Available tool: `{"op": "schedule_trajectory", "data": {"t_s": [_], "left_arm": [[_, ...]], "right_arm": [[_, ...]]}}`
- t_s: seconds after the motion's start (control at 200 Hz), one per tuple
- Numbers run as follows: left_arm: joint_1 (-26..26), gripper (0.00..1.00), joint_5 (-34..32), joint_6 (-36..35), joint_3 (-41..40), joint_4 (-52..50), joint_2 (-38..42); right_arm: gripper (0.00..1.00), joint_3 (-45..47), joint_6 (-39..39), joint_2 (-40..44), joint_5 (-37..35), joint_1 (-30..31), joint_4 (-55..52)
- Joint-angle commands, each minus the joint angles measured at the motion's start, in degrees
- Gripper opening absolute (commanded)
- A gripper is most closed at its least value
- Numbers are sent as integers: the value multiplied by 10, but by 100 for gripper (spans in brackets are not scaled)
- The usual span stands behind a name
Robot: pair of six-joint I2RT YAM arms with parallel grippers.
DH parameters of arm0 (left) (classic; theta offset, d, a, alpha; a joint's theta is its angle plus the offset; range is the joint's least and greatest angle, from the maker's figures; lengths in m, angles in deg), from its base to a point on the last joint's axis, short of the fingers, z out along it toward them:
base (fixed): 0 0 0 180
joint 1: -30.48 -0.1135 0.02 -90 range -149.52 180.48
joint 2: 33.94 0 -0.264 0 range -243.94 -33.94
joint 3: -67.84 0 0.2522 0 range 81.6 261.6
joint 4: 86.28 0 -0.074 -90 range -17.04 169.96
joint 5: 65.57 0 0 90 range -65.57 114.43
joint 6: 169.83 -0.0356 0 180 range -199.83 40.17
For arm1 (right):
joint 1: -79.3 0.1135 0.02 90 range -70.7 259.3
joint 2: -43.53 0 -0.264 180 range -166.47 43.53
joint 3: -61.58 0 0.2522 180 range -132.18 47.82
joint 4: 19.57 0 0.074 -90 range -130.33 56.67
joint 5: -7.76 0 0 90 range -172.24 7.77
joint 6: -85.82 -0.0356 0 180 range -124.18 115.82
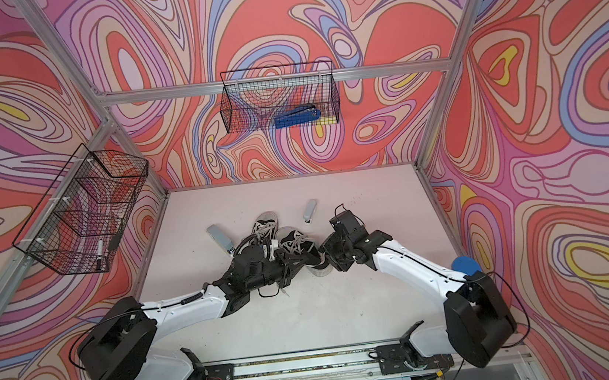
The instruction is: Remove the insole from the shoe
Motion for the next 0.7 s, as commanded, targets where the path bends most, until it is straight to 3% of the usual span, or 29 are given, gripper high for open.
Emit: {"op": "schedule_trajectory", "data": {"t_s": [0.0, 0.195, 0.396, 0.446, 0.526, 0.566, 0.696], "left_arm": [[-2, 0, -4, 2, 5, 17, 1], [-2, 0, -9, 11, 0, 29, 2], [-2, 0, -19, 11, -4, 21, 14], [-2, 0, -18, 10, -4, 21, 15], [-2, 0, -20, 8, -7, 17, 20], [-2, 5, -23, -1, -9, 4, 29], [-38, 34, -51, -63, -23, -114, 102]], "right_arm": [[53, 0, -125, 4, 31, 10, 57], [52, 40, -221, -1, 25, 45, 93], [50, 74, -271, 14, 0, 51, 118], [40, 75, -271, 11, -4, 51, 119], [12, 78, -270, 4, -3, 51, 135], [0, 79, -269, 2, -3, 51, 137], [0, 83, -254, 10, -2, 51, 138]]}}
